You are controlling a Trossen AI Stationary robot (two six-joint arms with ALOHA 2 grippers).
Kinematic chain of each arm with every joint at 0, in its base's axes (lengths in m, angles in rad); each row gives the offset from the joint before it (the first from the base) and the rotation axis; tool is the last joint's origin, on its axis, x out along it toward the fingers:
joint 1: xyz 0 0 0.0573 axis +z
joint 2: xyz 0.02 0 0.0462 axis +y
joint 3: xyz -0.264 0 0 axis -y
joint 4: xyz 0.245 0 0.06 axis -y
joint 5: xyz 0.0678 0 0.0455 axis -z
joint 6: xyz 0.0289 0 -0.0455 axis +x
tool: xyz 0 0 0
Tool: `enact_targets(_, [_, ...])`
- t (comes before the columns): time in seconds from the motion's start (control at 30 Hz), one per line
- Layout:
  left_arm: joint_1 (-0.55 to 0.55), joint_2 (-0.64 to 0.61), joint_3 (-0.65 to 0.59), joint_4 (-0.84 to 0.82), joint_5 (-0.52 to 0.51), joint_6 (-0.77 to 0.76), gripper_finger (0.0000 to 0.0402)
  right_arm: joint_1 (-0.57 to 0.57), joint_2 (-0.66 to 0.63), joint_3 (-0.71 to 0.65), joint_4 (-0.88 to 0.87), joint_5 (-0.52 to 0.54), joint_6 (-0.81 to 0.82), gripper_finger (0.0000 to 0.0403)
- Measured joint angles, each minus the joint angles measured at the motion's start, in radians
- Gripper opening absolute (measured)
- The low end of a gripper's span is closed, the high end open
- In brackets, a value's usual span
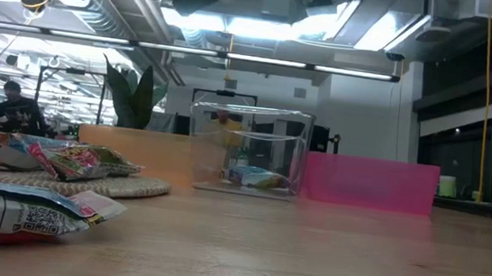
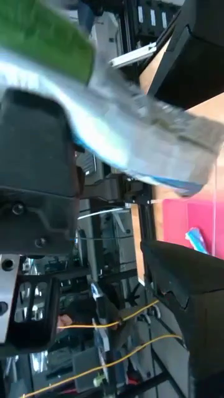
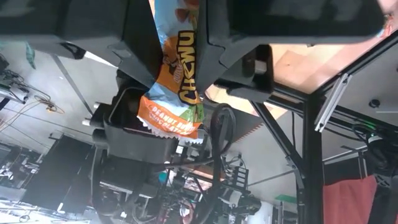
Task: Pick and place Granola Bars by type
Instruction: Put the bottom right yellow granola bar into the orange bin
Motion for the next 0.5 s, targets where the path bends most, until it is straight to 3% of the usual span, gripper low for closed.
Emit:
enact_targets(0.13, [-0.001, 0.030, 0.008, -0.009, -0.004, 0.005, 0.0306, 0.000, 0.000, 0.000, -0.001, 0.000, 0.000, 0.0087])
enact_targets(0.27, [-0.001, 0.042, 0.008, -0.022, -0.056, 0.006, 0.0259, 0.000, 0.000, 0.000, -0.015, 0.002, 0.002, 0.0087])
enact_targets(0.5, [-0.001, 0.036, 0.008, -0.040, -0.100, 0.009, 0.0120, -0.001, 0.000, 0.000, -0.039, 0.005, 0.002, 0.0087])
